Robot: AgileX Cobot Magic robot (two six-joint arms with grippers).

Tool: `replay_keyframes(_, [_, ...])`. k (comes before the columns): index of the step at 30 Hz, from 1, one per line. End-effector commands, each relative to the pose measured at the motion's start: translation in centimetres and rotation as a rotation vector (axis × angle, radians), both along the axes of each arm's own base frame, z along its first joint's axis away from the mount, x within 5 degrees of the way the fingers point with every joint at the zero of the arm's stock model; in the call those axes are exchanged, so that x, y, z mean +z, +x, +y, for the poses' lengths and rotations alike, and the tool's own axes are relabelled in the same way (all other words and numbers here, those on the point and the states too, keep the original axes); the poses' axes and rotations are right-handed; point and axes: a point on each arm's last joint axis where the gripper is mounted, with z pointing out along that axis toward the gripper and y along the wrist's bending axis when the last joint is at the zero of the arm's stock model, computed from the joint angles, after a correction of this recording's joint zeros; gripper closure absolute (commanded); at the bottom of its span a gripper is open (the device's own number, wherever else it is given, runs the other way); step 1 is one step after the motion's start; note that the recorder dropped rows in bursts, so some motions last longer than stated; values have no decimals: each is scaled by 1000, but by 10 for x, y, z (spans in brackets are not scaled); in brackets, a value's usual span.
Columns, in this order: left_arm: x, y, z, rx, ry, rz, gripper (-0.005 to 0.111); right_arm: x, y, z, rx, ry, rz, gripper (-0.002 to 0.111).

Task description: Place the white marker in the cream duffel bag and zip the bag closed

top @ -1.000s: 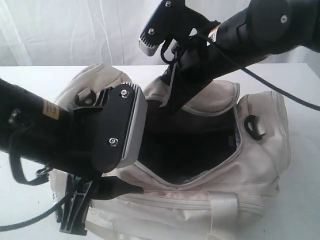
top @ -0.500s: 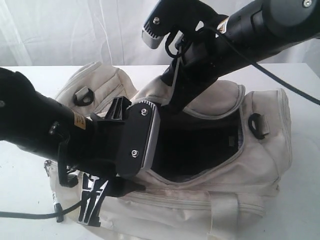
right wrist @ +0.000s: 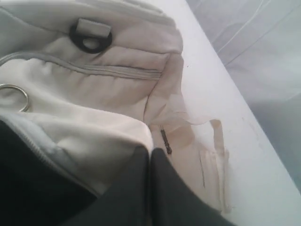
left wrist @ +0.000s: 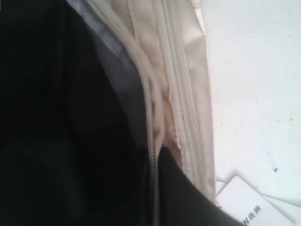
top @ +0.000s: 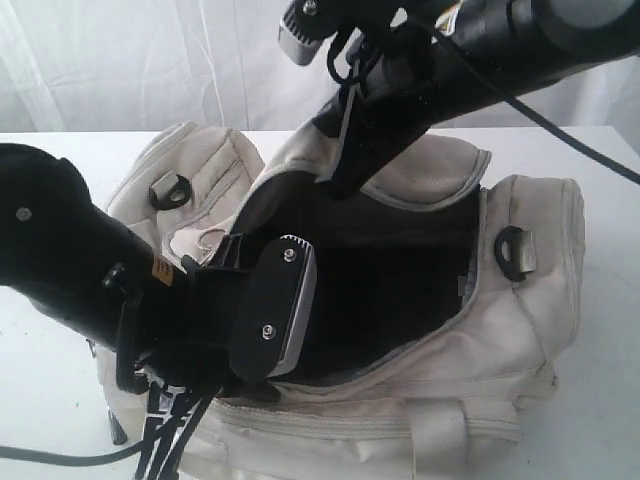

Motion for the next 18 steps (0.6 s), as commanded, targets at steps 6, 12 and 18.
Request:
replay_keyframes(6, [21, -20, 12, 27, -23, 71, 107, 29, 41, -9, -82, 28, -190, 108])
replay_keyframes(12, [25, -27, 16, 35, -12, 112, 107, 40, 64, -19, -135, 29, -245, 108])
replay_keyframes(18, [28, -29, 18, 39, -16, 108, 107, 39, 79, -29, -173, 20, -253, 108])
